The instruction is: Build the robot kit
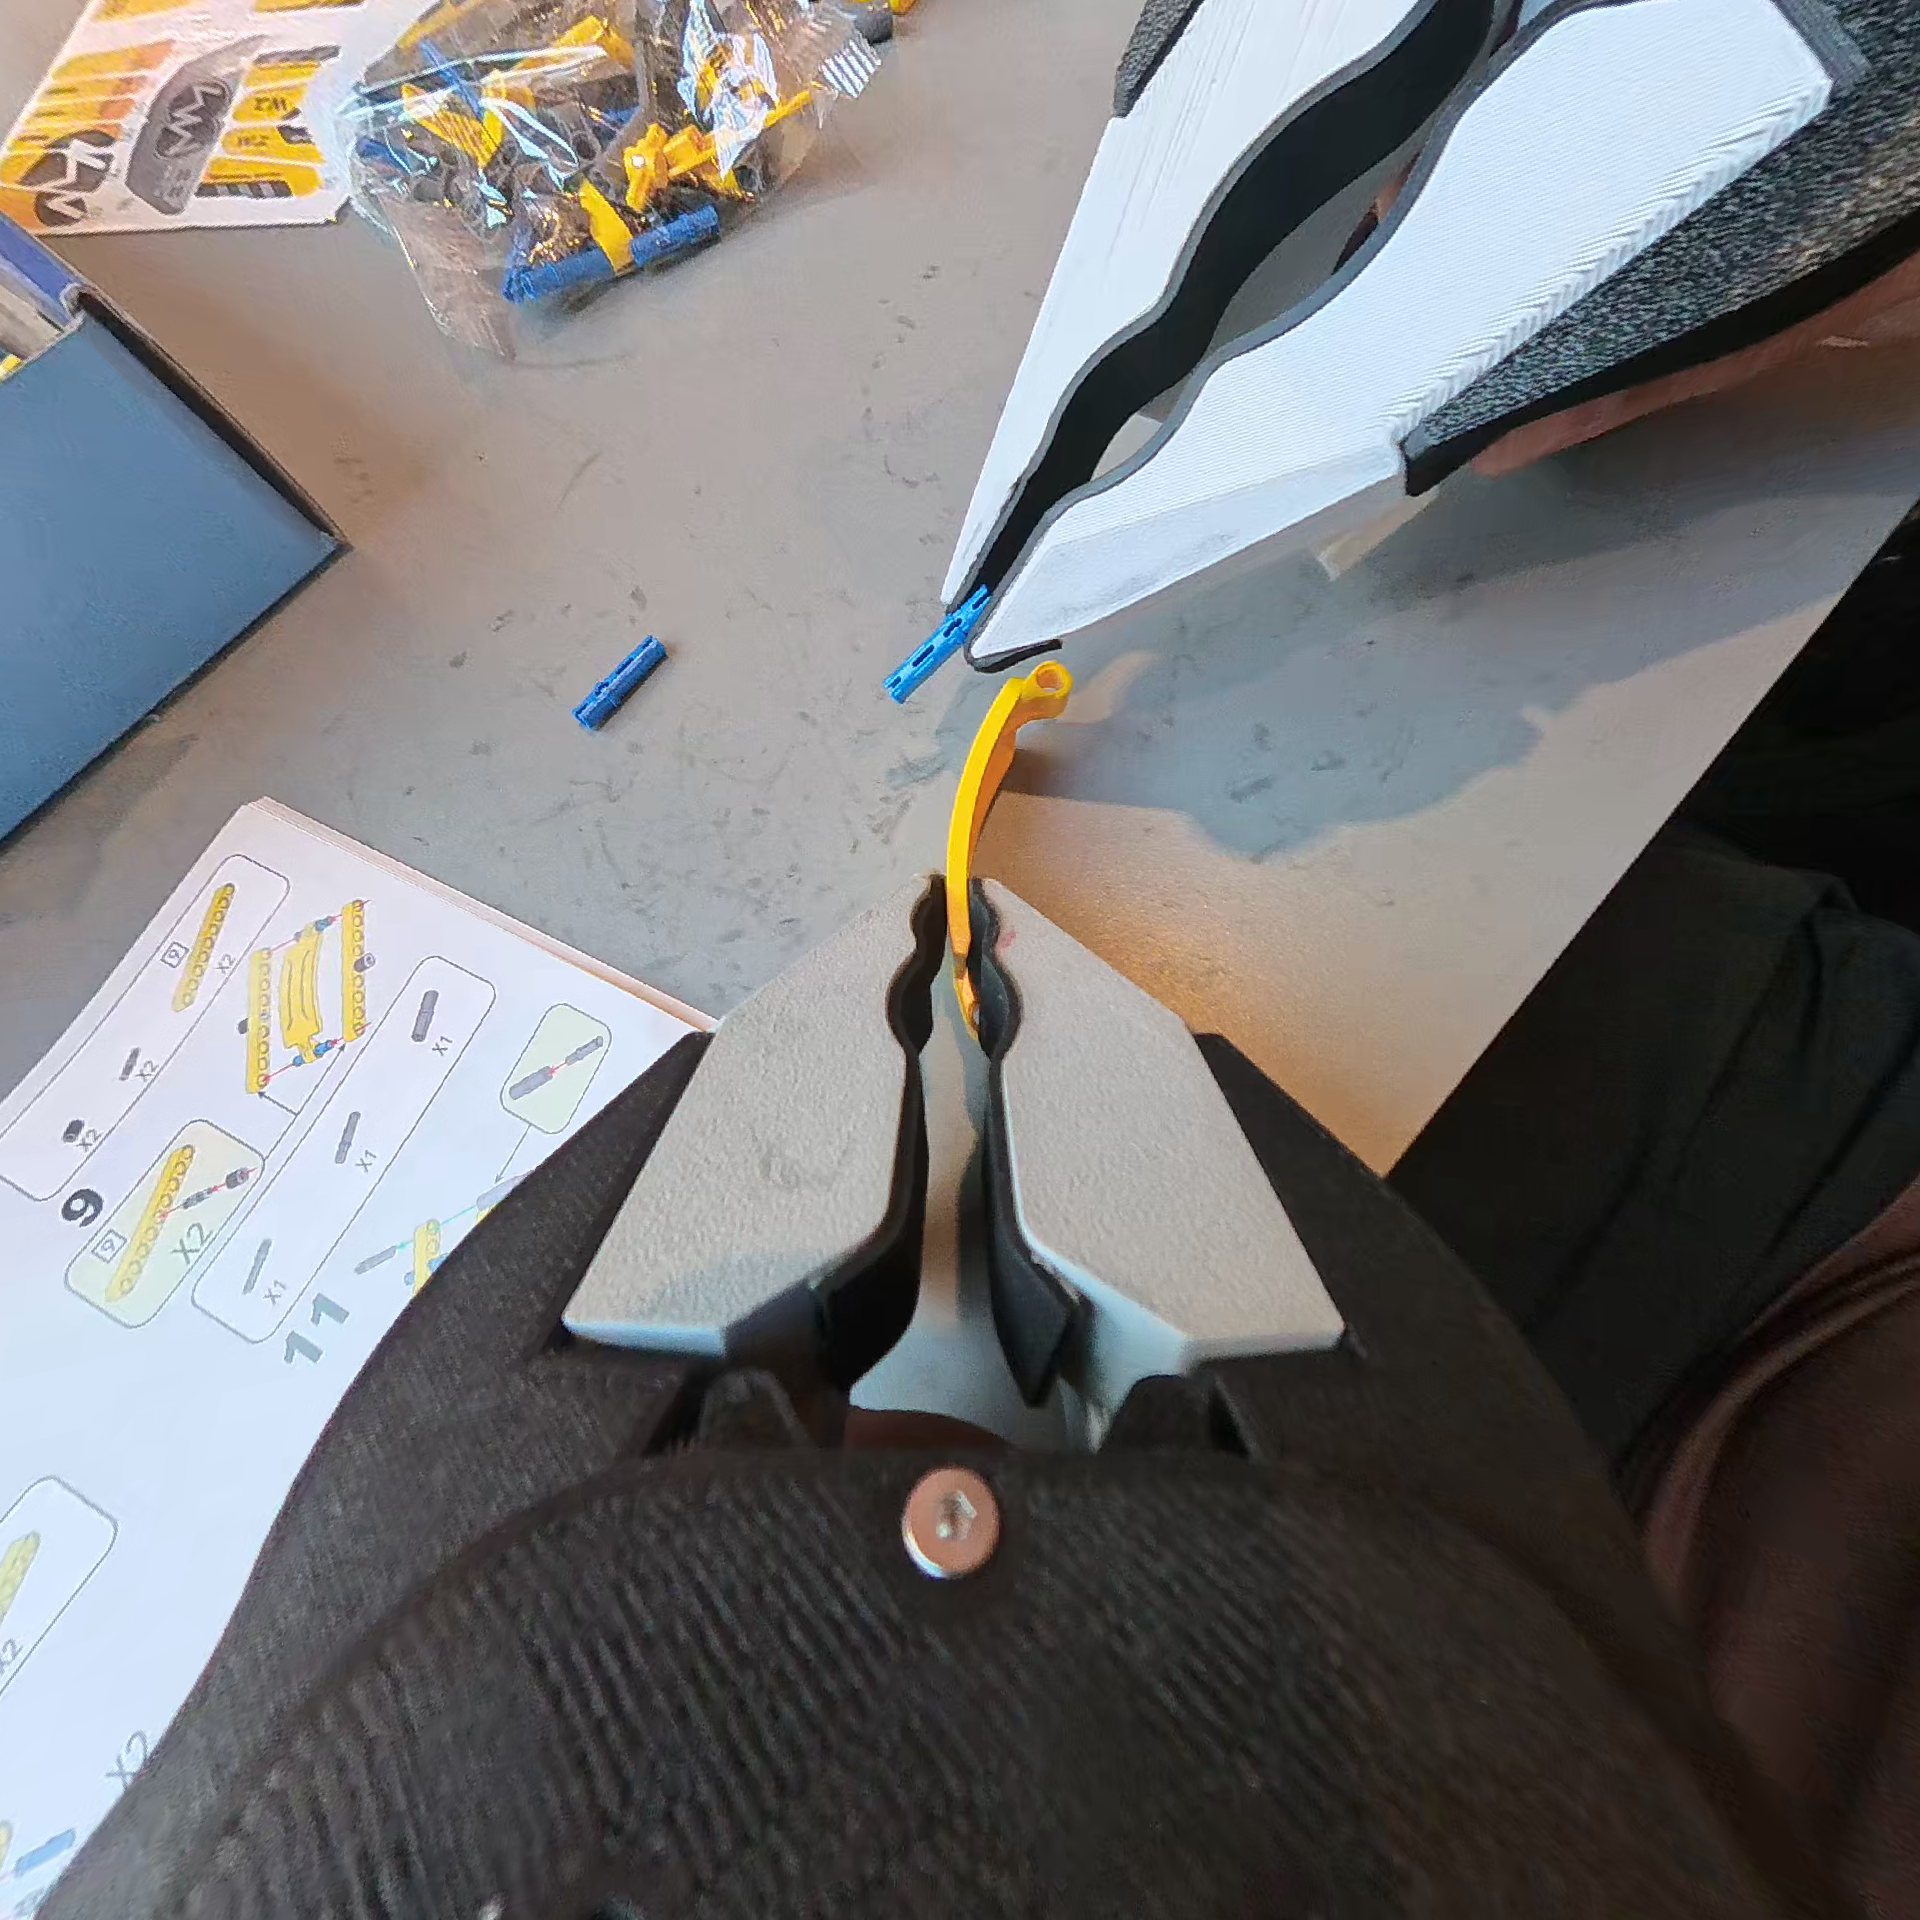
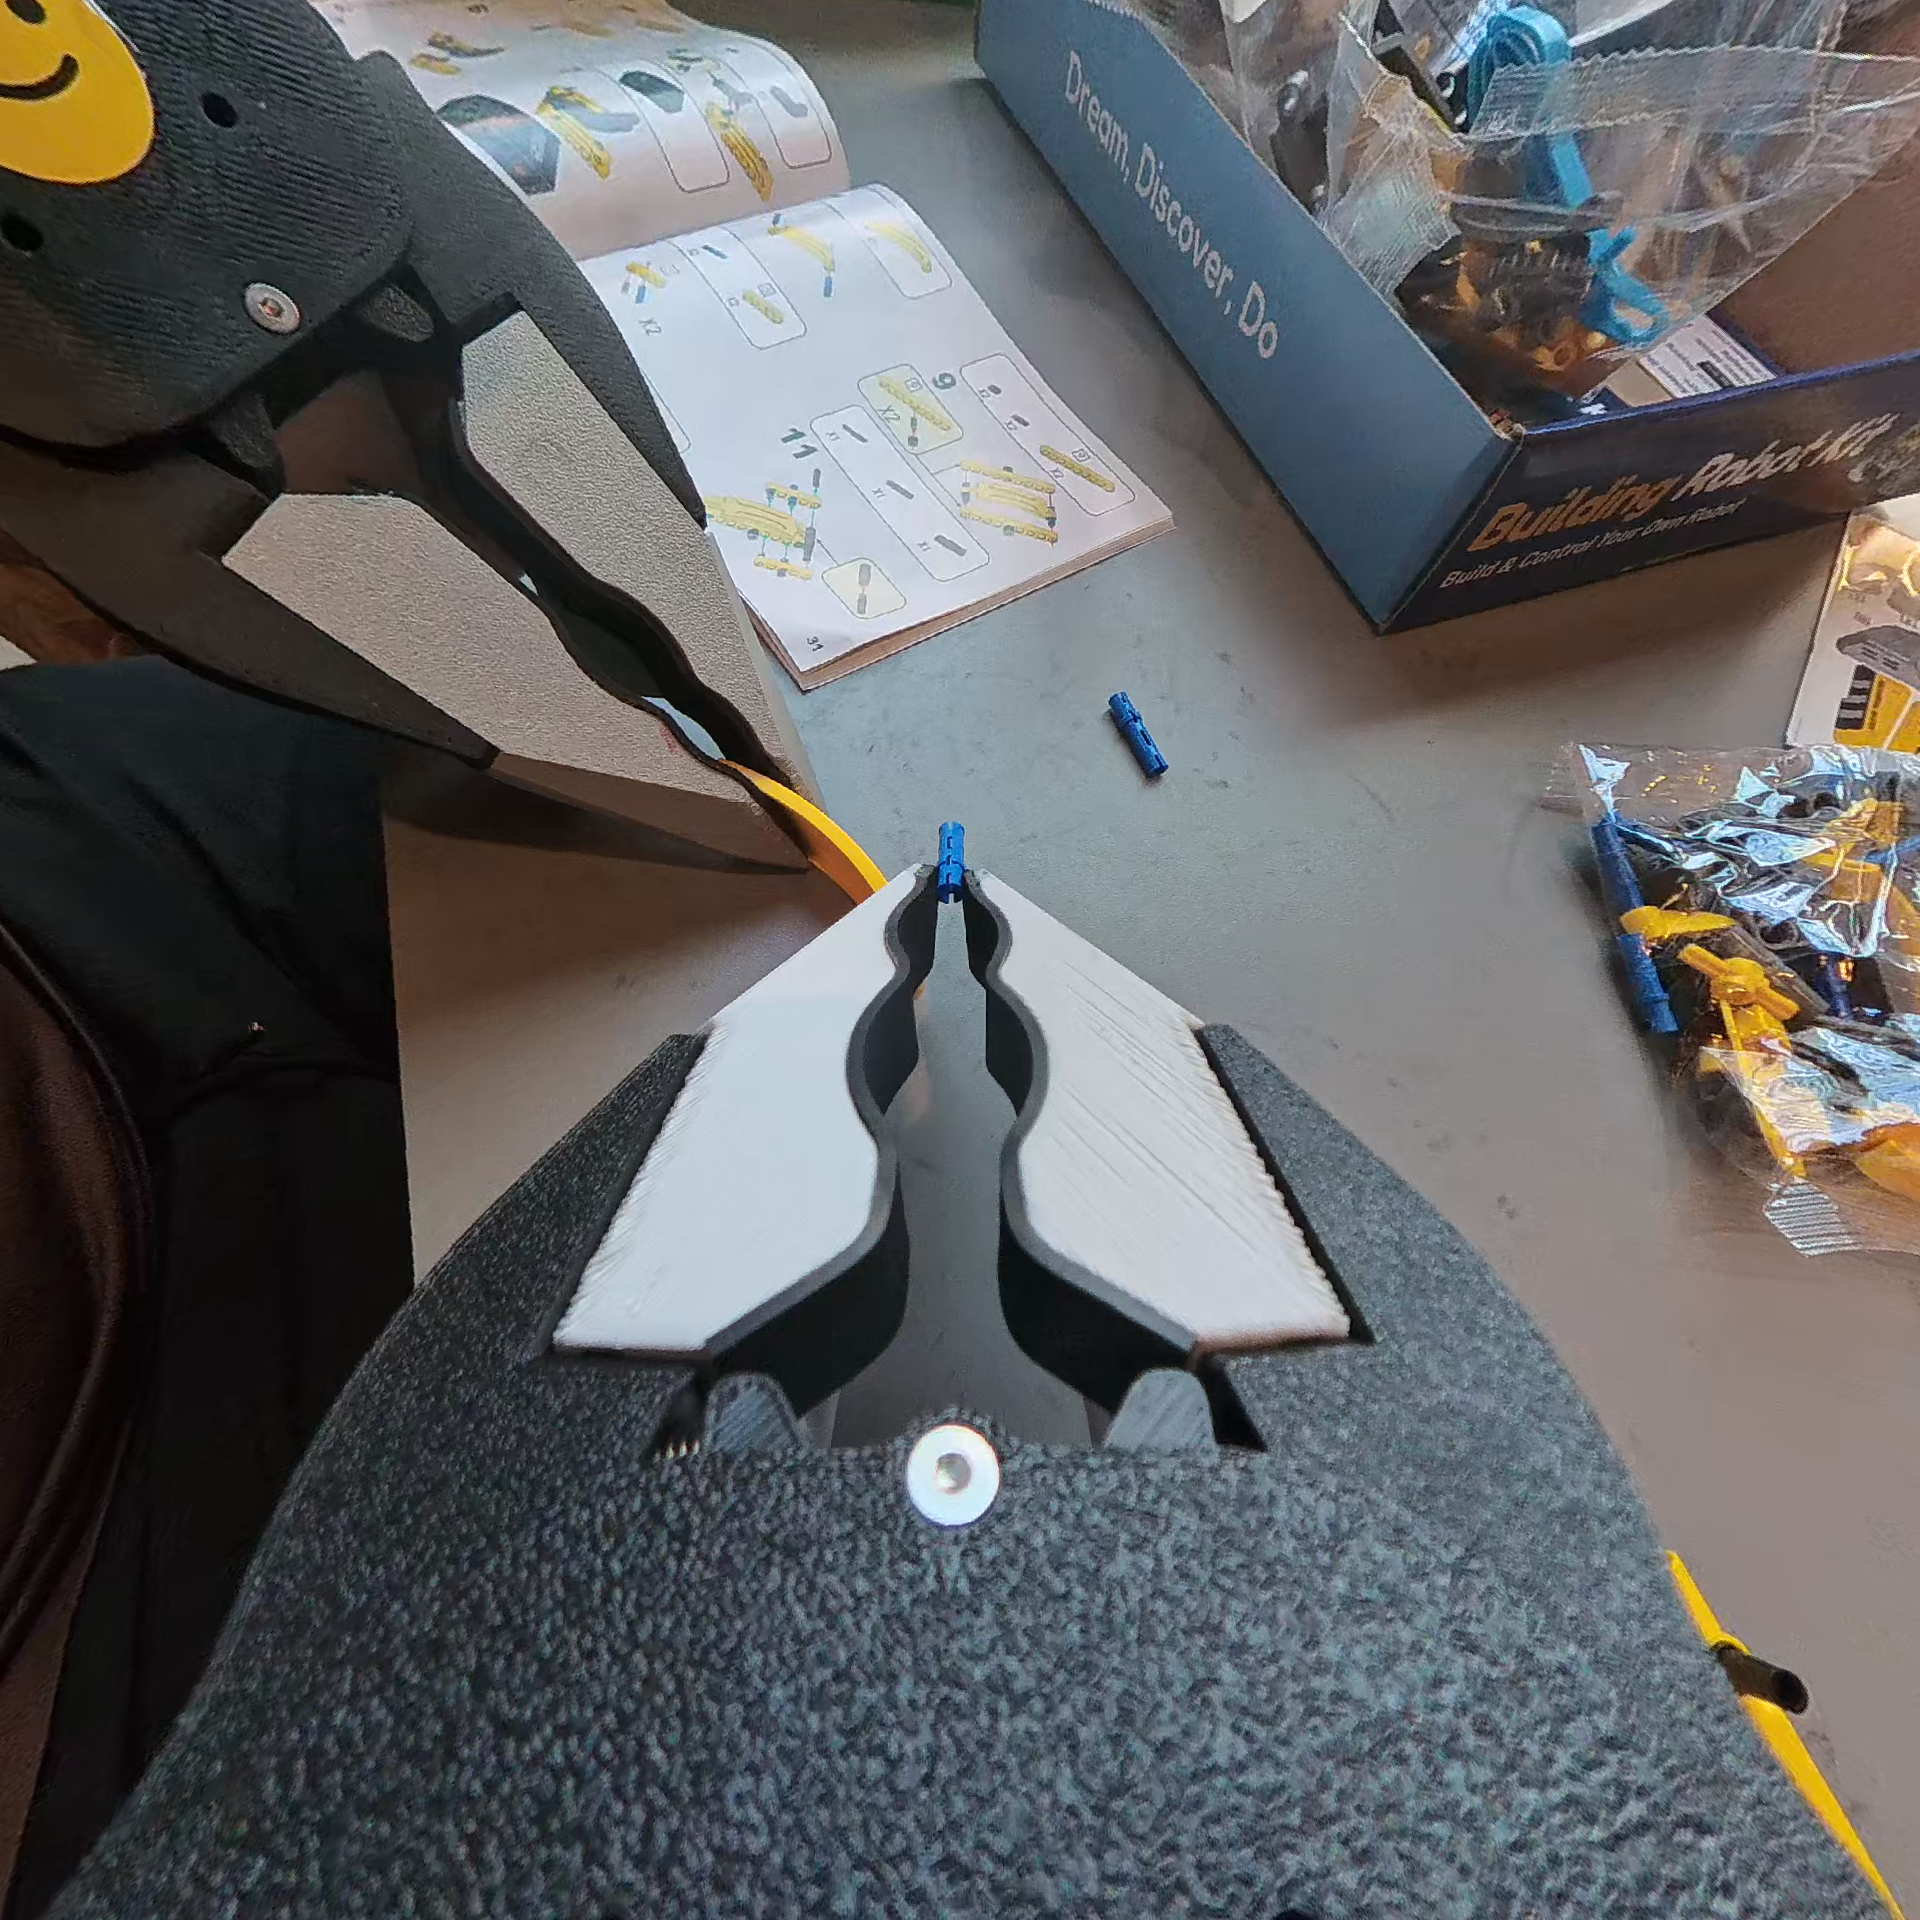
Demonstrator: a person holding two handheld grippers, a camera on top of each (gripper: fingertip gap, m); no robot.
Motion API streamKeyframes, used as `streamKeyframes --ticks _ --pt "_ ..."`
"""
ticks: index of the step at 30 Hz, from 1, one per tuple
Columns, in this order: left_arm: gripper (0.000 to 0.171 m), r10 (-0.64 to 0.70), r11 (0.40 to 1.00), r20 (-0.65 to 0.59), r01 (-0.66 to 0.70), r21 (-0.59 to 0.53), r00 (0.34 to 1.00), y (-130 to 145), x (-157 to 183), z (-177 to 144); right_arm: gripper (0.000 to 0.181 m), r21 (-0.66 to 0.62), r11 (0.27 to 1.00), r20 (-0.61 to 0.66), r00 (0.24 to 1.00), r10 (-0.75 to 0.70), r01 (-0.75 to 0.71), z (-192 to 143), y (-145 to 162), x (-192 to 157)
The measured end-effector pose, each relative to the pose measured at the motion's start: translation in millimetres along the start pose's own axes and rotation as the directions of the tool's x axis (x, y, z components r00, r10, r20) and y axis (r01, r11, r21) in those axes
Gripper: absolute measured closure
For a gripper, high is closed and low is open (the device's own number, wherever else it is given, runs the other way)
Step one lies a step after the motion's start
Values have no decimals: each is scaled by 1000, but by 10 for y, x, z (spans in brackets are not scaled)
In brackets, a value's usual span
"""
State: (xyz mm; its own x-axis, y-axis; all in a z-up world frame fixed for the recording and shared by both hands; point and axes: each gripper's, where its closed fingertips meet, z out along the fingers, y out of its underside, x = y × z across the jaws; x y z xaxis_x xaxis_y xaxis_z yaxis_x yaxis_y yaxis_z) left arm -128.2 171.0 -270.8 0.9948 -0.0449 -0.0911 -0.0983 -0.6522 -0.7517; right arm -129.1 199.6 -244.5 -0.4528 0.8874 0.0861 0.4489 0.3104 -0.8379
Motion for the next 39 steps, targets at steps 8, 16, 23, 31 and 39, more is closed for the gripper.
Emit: streamKeyframes --ticks 8,16,23,31,39 --pt "171 0 1000 0 0 0 1000 1 -1 0 177 1 1000 2 1000 -1 1 0 -2 -2" --pt "171 1 1000 0 -1 1 1000 1 -1 1 177 2 1000 1 1000 -1 1 0 -3 0" --pt "171 -6 1000 -24 6 1 1000 2 19 -4 177 17 1000 -7 1000 4 -4 -15 -20 15" --pt "162 18 1000 -14 -18 9 1000 -4 31 -12 177 28 1000 -9 1000 -1 2 -27 -34 10" --pt "144 78 996 -28 -77 51 997 -67 67 -117 177 63 998 4 1000 -3 3 -171 -116 -4"
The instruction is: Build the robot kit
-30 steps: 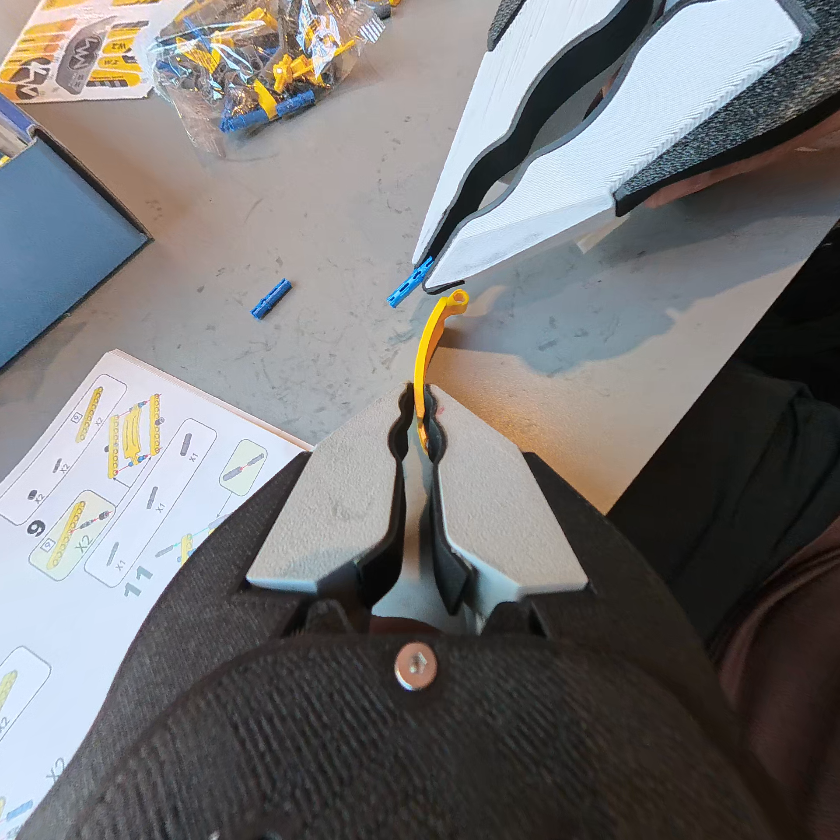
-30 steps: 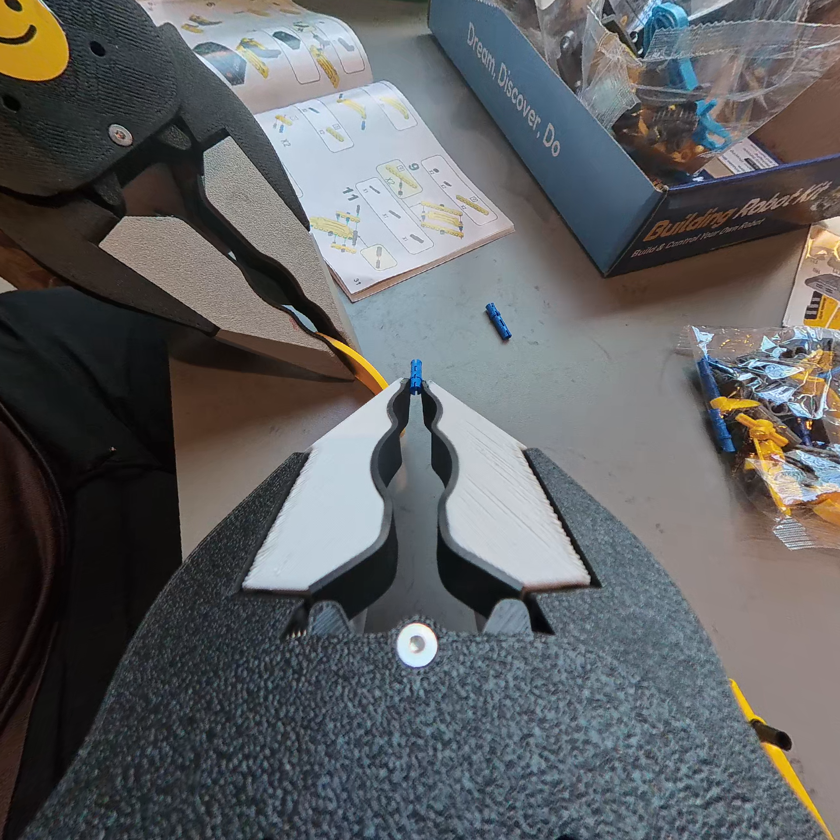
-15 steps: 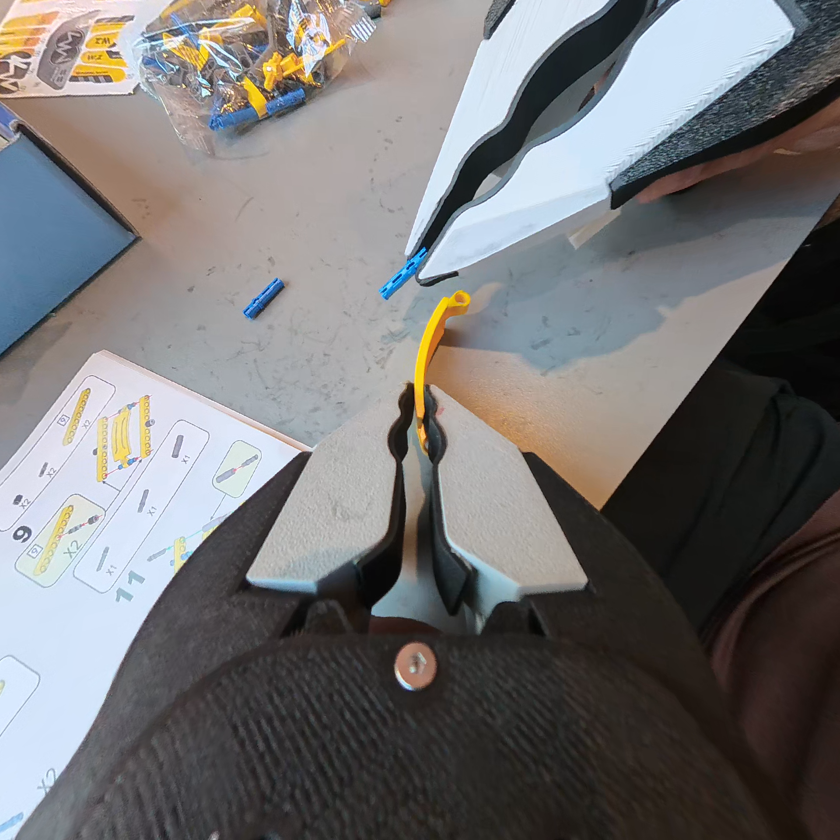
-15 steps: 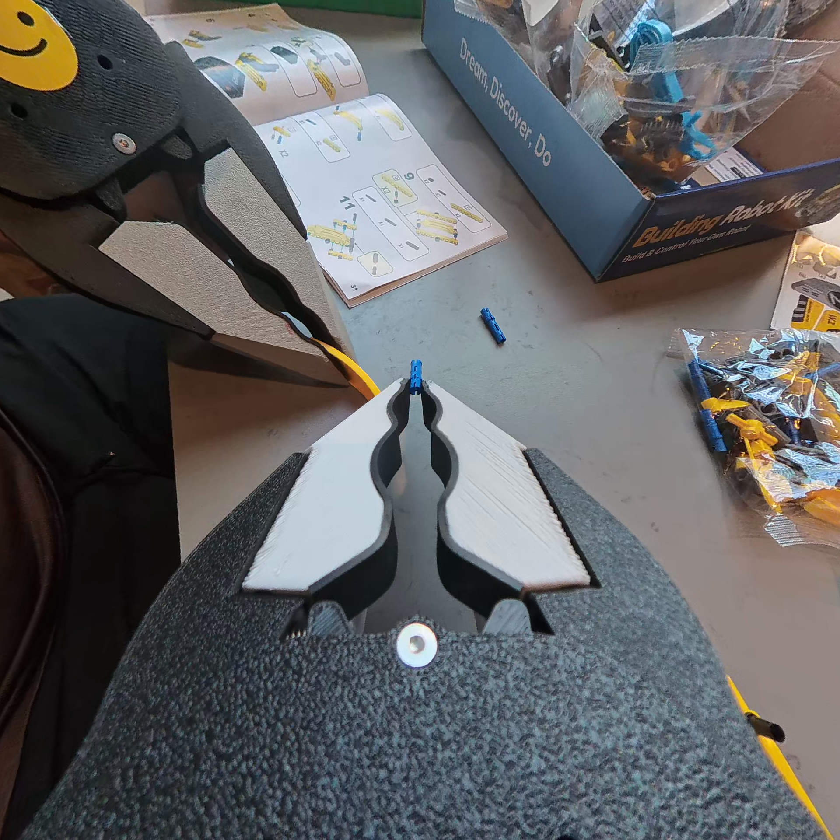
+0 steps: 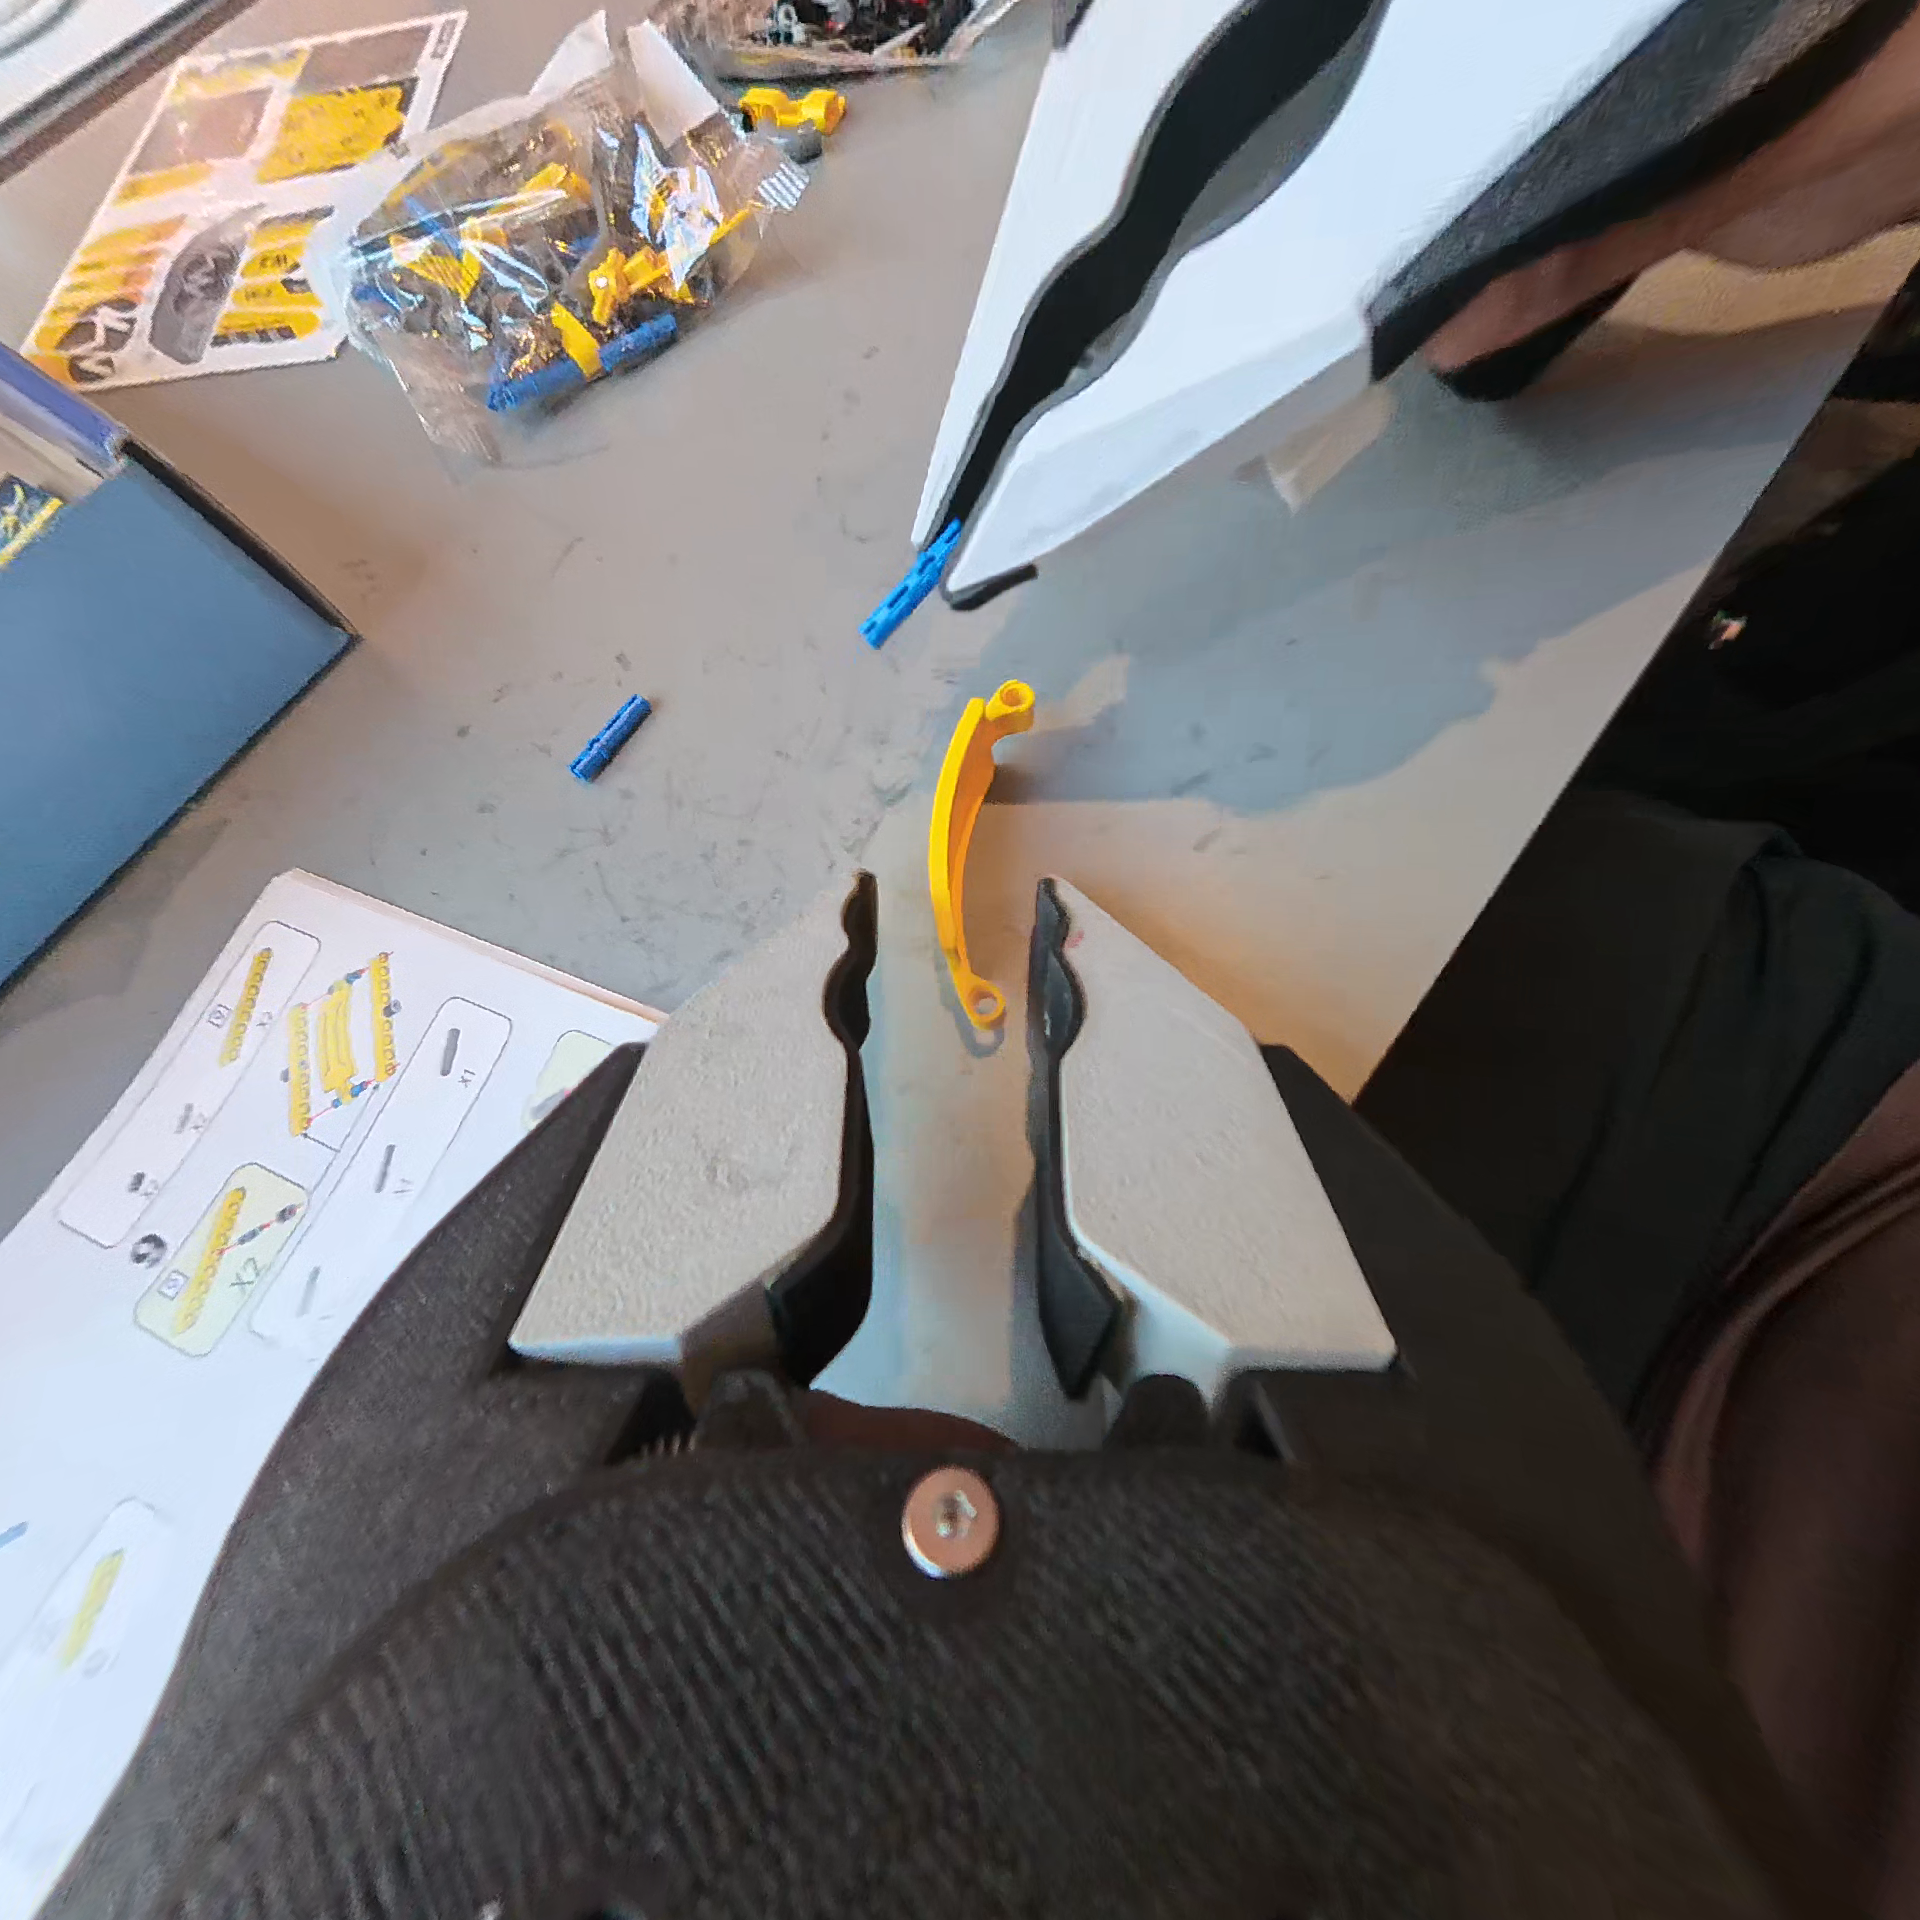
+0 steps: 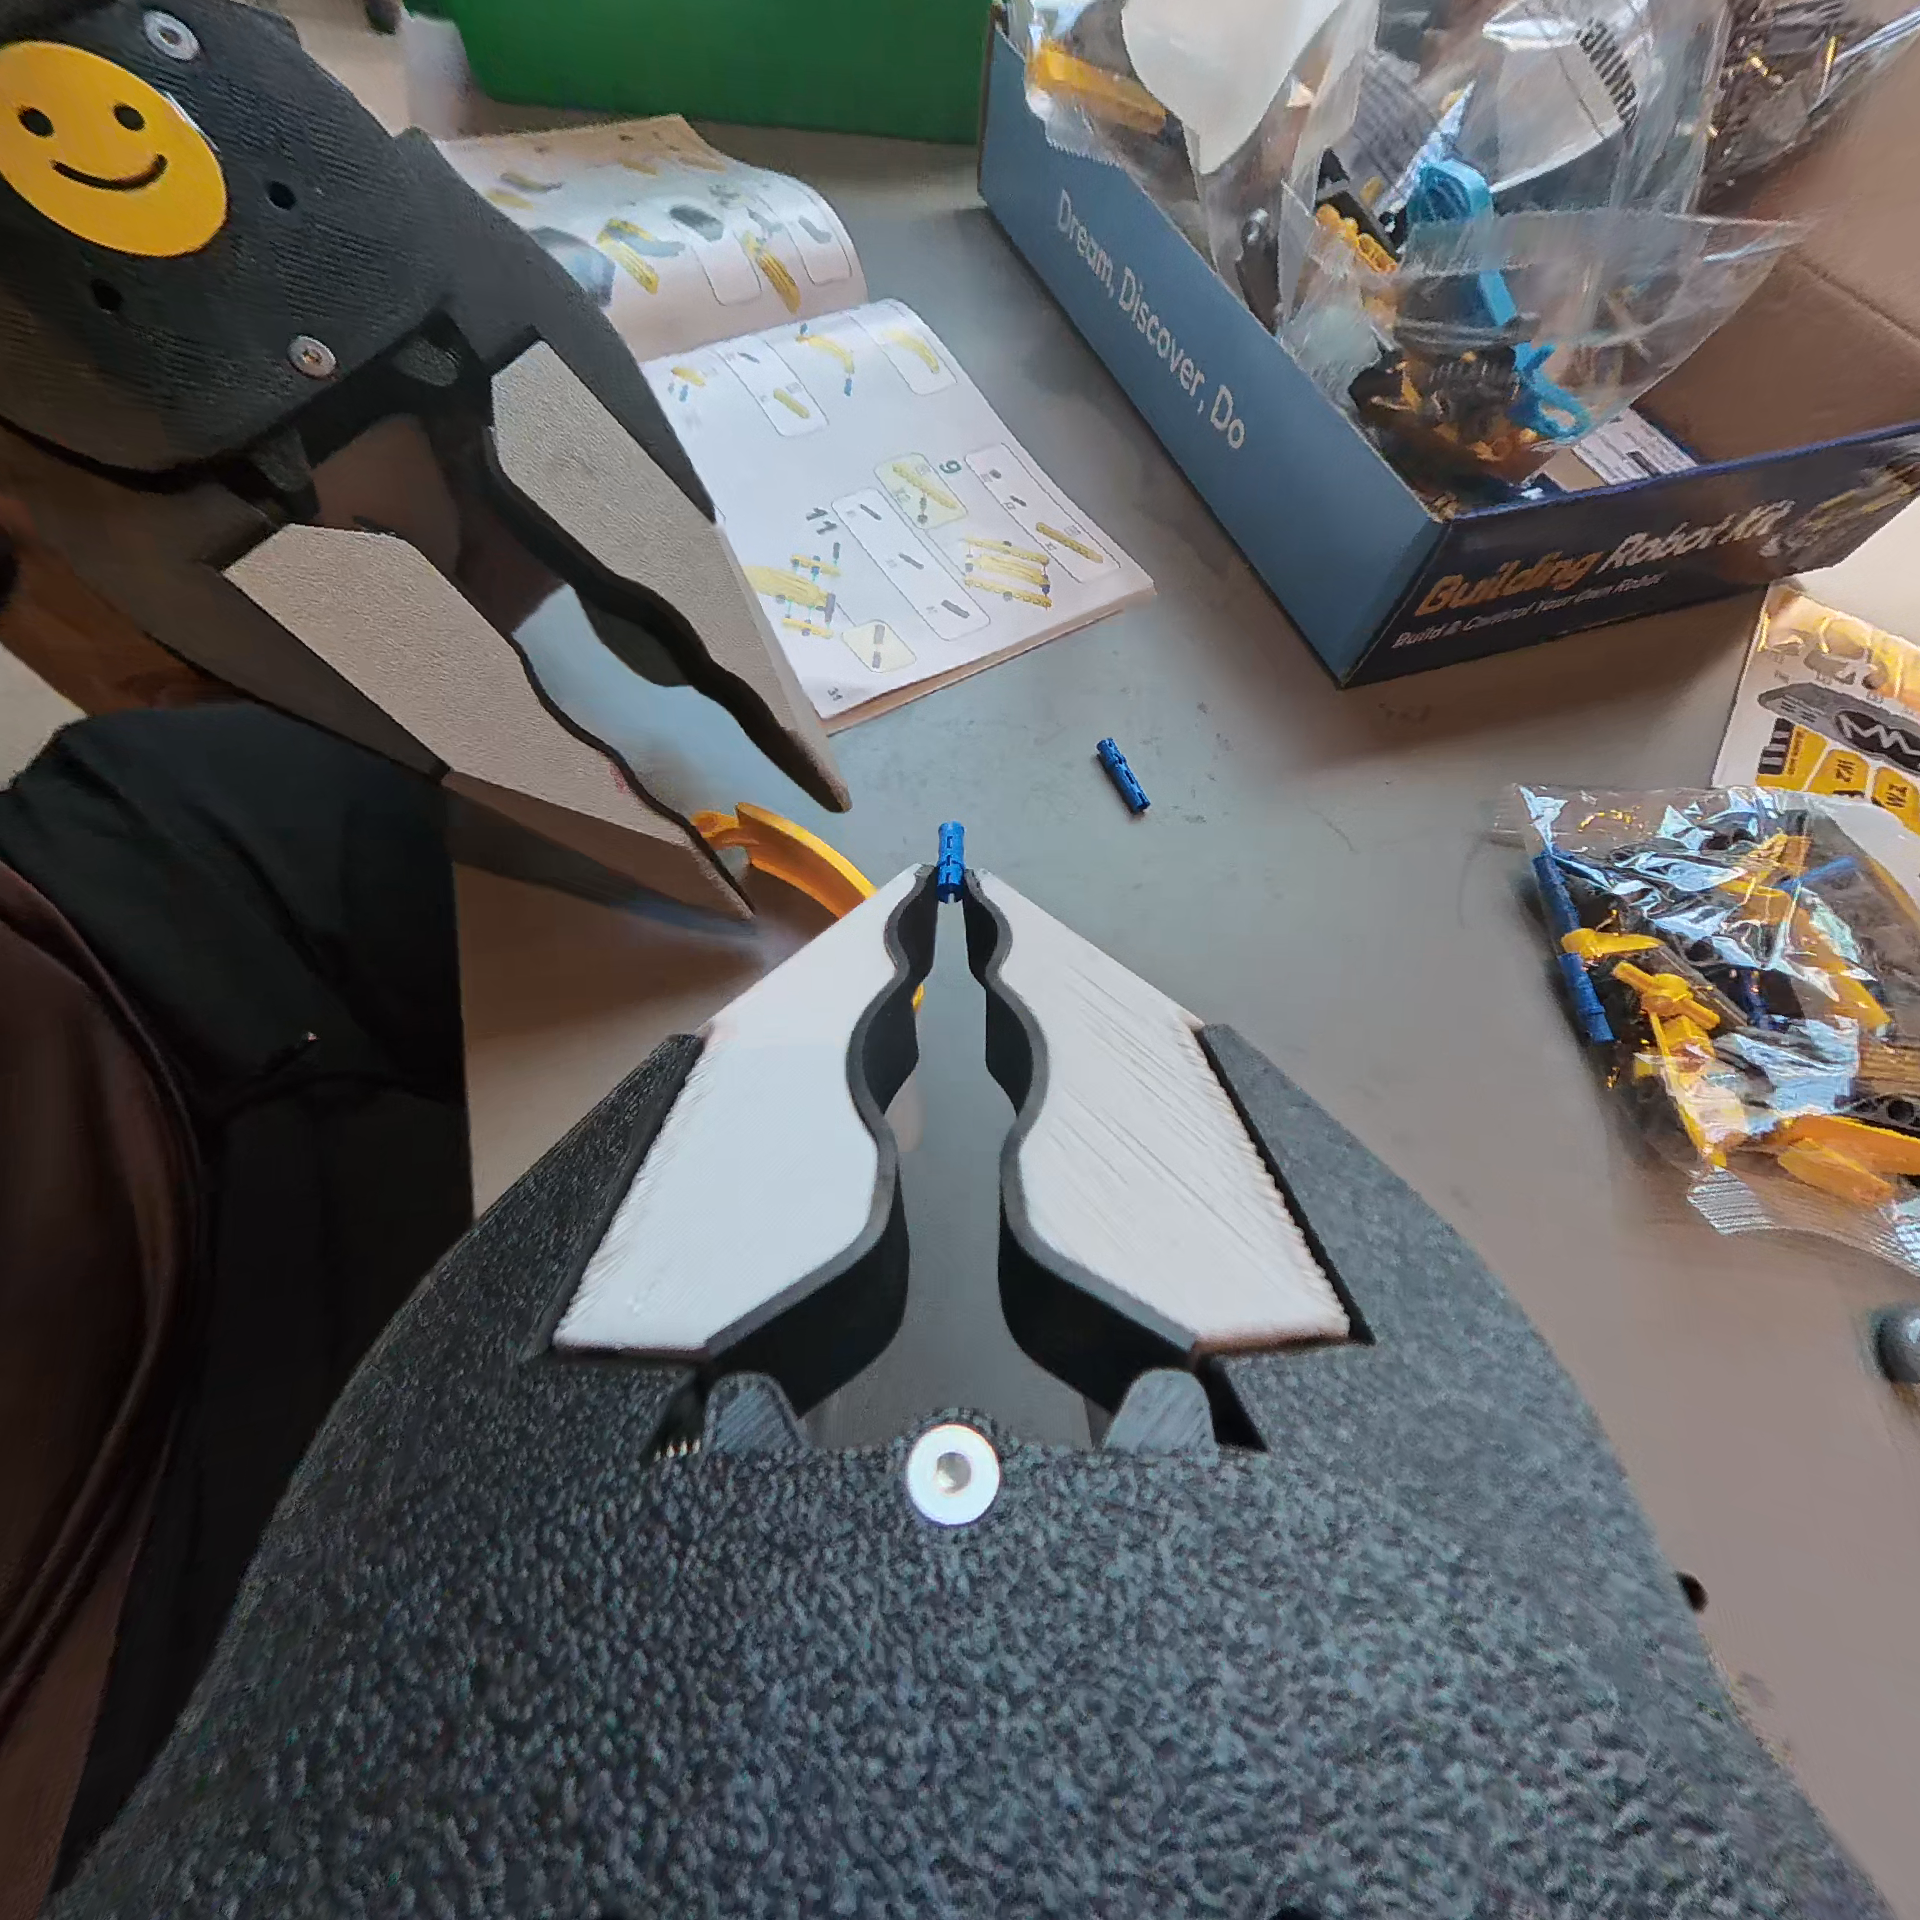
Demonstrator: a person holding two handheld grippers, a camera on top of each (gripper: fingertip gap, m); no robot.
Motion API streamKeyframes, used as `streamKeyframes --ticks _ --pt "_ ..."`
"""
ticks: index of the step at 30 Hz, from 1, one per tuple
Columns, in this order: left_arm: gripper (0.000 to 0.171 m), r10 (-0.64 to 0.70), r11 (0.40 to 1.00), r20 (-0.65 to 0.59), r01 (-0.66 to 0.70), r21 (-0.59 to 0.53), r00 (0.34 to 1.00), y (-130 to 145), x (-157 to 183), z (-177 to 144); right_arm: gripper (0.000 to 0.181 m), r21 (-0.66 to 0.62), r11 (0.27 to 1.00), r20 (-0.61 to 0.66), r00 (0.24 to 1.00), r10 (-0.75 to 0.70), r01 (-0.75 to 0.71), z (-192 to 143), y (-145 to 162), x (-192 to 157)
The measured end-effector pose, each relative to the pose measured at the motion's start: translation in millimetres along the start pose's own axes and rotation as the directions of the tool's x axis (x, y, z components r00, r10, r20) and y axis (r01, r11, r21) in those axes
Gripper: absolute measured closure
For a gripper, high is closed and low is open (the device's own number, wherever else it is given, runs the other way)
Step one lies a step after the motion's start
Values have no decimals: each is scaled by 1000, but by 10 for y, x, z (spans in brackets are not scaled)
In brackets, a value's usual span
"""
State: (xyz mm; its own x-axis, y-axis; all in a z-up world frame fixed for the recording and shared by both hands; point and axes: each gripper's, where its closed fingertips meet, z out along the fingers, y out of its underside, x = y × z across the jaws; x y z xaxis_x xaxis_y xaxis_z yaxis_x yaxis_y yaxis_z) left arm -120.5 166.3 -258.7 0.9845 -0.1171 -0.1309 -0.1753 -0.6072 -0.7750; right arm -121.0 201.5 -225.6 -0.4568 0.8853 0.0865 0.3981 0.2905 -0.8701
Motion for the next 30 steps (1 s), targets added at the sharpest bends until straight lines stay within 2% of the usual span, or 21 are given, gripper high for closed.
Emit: streamKeyframes --ticks 5,11,12,15,18,22,24,26,30 --pt "144 102 994 32 -103 37 994 -194 -21 -95 177 9 1000 88 996 18 -18 -108 -111 -163" --pt "151 271 958 62 -275 77 961 -347 104 -136 177 -51 999 175 985 -7 16 -119 -65 -377" --pt "157 293 951 64 -298 88 954 -362 131 -145 177 -56 998 181 983 -10 21 -112 -57 -399" --pt "169 321 939 66 -327 106 945 -374 181 -156 177 -47 999 192 981 2 8 -110 -75 -418" --pt "169 320 933 83 -329 143 944 -413 176 -186 177 -21 999 214 976 37 -33 -132 -116 -416" --pt "170 212 943 84 -227 244 974 -513 140 -228 177 53 991 231 967 106 -121 -169 -234 -366" --pt "171 65 941 -3 -61 332 998 -581 150 -261 176 113 978 257 956 140 -173 -209 -319 -347" --pt "170 -56 920 -95 88 381 994 -635 147 -305 176 163 968 266 953 143 -190 -248 -380 -323" --pt "170 -152 896 -200 220 386 968 -667 137 -341 177 231 963 229 970 85 -139 -348 -470 -265"
